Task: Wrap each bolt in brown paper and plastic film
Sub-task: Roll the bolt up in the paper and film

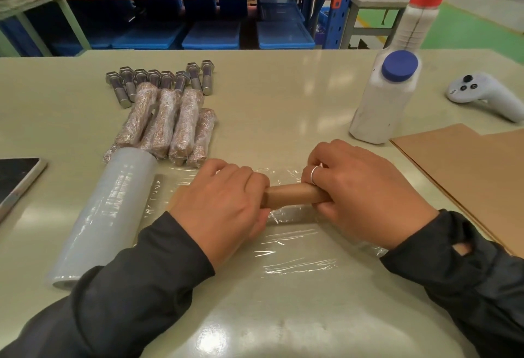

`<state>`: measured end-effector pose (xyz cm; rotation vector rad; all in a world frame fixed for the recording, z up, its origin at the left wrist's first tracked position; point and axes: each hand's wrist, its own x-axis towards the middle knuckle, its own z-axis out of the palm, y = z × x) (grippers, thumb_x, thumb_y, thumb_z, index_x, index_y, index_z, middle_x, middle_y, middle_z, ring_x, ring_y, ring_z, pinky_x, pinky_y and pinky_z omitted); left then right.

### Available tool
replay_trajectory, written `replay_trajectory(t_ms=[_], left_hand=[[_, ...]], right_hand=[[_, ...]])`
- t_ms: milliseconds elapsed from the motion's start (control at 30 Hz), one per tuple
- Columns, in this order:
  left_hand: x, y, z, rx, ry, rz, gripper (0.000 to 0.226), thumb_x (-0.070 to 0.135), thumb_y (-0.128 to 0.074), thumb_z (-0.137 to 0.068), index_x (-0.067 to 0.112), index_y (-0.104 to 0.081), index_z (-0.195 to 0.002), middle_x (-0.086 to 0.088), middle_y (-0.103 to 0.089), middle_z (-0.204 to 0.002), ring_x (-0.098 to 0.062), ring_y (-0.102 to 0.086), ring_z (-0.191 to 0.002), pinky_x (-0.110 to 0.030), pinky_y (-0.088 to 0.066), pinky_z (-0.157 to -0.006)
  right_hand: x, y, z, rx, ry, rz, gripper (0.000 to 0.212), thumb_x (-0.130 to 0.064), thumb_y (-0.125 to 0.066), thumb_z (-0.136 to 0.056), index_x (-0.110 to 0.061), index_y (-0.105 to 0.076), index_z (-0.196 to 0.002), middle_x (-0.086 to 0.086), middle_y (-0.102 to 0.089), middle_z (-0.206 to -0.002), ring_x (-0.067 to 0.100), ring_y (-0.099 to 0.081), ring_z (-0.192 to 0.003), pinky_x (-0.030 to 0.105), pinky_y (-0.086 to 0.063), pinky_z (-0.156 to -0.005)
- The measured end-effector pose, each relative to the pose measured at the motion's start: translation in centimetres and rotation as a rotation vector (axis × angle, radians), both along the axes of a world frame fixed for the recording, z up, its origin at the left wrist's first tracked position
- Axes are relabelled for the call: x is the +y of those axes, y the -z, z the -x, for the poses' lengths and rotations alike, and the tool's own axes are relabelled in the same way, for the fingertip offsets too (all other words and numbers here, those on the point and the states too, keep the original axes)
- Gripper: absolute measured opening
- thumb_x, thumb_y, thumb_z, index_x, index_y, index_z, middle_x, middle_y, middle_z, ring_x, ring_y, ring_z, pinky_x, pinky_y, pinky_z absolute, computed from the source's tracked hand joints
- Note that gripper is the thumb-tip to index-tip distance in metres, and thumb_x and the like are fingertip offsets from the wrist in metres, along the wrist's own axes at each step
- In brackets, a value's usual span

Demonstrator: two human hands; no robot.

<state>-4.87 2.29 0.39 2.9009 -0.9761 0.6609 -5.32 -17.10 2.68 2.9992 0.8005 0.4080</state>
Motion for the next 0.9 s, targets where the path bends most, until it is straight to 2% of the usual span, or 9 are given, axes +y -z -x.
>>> replay_trajectory(t_ms=[67,133,200,300,467,600,700,800,900], left_hand=[[0.0,-0.1,0.0,0.001,0.011,-0.008,0.035,0.028,-0.038,-0.077,0.006,-0.066,-0.075,-0.006,-0.059,-0.063,-0.026,-0.056,-0.054,-0.034,-0.048,-0.069],[-0.1,-0.1,0.0,0.003,0.016,-0.022,0.033,0.03,-0.043,-0.078,0.007,-0.066,-0.074,-0.005,-0.059,-0.061,-0.024,-0.056,-0.053,-0.033,-0.05,-0.068],[0.0,0.1,0.0,-0.006,0.038,-0.034,0.026,0.032,-0.063,-0.074,0.007,-0.065,-0.072,-0.004,-0.06,-0.06,-0.024,-0.057,-0.052,-0.033,-0.05,-0.07],[0.1,0.1,0.0,0.025,0.042,-0.013,0.033,0.03,-0.083,-0.058,0.006,-0.065,-0.071,-0.005,-0.06,-0.059,-0.024,-0.058,-0.052,-0.035,-0.049,-0.075],[-0.1,0.0,0.3,-0.076,0.021,0.025,0.01,0.016,-0.059,-0.065,0.008,-0.065,-0.066,-0.003,-0.058,-0.054,-0.022,-0.056,-0.048,-0.039,-0.053,-0.076],[0.3,0.0,0.0,-0.126,-0.008,0.01,0.009,0.007,-0.072,-0.058,0.01,-0.067,-0.065,-0.002,-0.058,-0.054,-0.022,-0.057,-0.048,-0.041,-0.052,-0.078],[0.1,0.1,0.2,-0.118,0.021,-0.019,0.014,0.005,-0.076,-0.055,0.012,-0.065,-0.063,-0.001,-0.057,-0.053,-0.021,-0.057,-0.048,-0.041,-0.052,-0.078],[-0.2,0.3,0.6,-0.109,0.052,-0.008,0.006,0.007,-0.068,-0.063,0.013,-0.067,-0.066,0.0,-0.058,-0.054,-0.021,-0.057,-0.049,-0.041,-0.051,-0.079],[-0.3,0.2,0.6,-0.079,0.061,0.022,0.02,0.006,-0.065,-0.068,0.014,-0.071,-0.086,-0.001,-0.058,-0.056,-0.023,-0.058,-0.05,-0.046,-0.05,-0.08]], right_hand=[[0.0,-0.2,0.0,0.033,-0.037,0.027,0.023,-0.013,-0.077,-0.06,-0.018,-0.064,-0.078,-0.002,-0.062,-0.08,0.023,-0.057,-0.069,0.025,-0.025,-0.056],[-0.1,0.0,0.1,0.08,-0.032,0.023,0.02,-0.024,-0.064,-0.078,-0.027,-0.055,-0.096,-0.008,-0.058,-0.089,0.019,-0.055,-0.082,0.026,-0.024,-0.06],[-0.5,0.1,0.0,0.142,0.006,0.054,0.019,-0.031,-0.048,-0.088,-0.033,-0.043,-0.106,-0.011,-0.053,-0.101,0.015,-0.053,-0.093,0.028,-0.028,-0.062],[-0.5,0.2,0.1,0.184,0.011,0.043,0.019,-0.032,-0.046,-0.091,-0.033,-0.041,-0.109,-0.012,-0.052,-0.107,0.014,-0.053,-0.097,0.028,-0.035,-0.067],[-0.8,-0.4,0.0,0.242,0.017,-0.096,0.015,-0.035,-0.057,-0.084,-0.034,-0.055,-0.1,-0.012,-0.061,-0.088,0.009,-0.054,-0.08,0.025,-0.039,-0.066],[-2.1,-1.7,-0.3,0.628,0.115,-0.43,0.015,-0.046,-0.069,-0.073,-0.039,-0.063,-0.085,-0.016,-0.063,-0.066,-0.002,-0.054,-0.06,0.011,-0.041,-0.058],[-2.7,-1.8,-0.5,0.845,0.226,-0.575,0.012,-0.043,-0.064,-0.078,-0.033,-0.068,-0.083,-0.009,-0.063,-0.055,0.001,-0.052,-0.045,0.012,-0.043,-0.053],[-2.9,-1.8,-0.7,0.877,0.295,-0.62,0.012,-0.041,-0.068,-0.076,-0.029,-0.071,-0.075,-0.007,-0.062,-0.053,0.002,-0.05,-0.043,0.011,-0.043,-0.053],[-2.9,-1.8,-0.8,0.868,0.343,-0.667,0.009,-0.034,-0.072,-0.075,-0.027,-0.072,-0.07,-0.008,-0.06,-0.049,0.0,-0.049,-0.041,0.006,-0.04,-0.049]])
